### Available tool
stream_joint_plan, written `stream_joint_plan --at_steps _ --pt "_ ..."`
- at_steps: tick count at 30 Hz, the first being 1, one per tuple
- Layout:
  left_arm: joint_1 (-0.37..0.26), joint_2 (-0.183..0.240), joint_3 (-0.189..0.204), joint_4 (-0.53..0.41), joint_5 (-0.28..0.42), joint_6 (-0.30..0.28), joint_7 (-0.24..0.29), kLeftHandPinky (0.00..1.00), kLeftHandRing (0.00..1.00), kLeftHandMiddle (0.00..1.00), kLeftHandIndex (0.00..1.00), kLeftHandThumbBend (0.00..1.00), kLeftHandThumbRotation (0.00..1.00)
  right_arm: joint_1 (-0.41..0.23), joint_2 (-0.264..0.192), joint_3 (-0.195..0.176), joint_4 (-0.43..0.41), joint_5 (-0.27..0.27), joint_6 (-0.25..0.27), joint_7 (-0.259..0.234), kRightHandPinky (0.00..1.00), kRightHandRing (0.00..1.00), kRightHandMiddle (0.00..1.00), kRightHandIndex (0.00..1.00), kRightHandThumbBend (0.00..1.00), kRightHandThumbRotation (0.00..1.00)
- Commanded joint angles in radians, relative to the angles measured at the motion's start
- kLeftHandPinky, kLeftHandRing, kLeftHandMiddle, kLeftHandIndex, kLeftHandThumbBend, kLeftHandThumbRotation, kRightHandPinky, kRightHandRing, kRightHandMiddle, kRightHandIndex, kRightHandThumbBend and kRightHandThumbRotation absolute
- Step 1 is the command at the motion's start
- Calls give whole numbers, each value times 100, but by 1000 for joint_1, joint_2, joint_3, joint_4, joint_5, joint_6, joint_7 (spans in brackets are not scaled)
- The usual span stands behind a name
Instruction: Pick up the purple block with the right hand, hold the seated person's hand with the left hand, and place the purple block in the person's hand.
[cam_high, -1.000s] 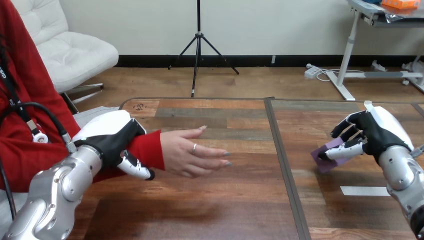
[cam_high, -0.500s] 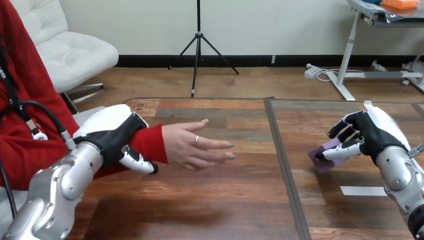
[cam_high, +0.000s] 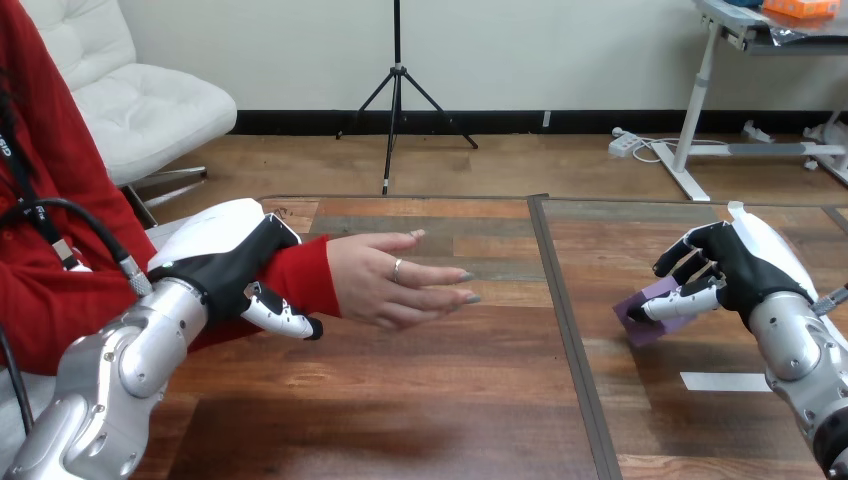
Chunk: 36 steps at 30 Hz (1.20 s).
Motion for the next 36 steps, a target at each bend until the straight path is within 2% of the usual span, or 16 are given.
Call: stream_joint_plan --at_steps 1,8,19,36 --pt "-188 -36 61 -144 -40 -55 66 12 18 27 32 69 0 -129 24 -22 -86 22 -30 -29 43 44 48 50 79 0" --pt "-200 -55 48 -137 -41 -48 52 12 18 27 32 70 0 -143 33 -17 -104 17 -30 -26 42 44 48 50 79 0" --pt "-213 -97 20 -142 -34 -3 15 12 19 29 33 68 0 -163 52 -14 -151 13 -29 -17 42 44 48 50 78 0" --pt "-217 -149 -12 -94 -35 -21 14 14 20 30 34 67 0 -177 86 -18 -237 22 -37 8 37 40 45 48 78 0"
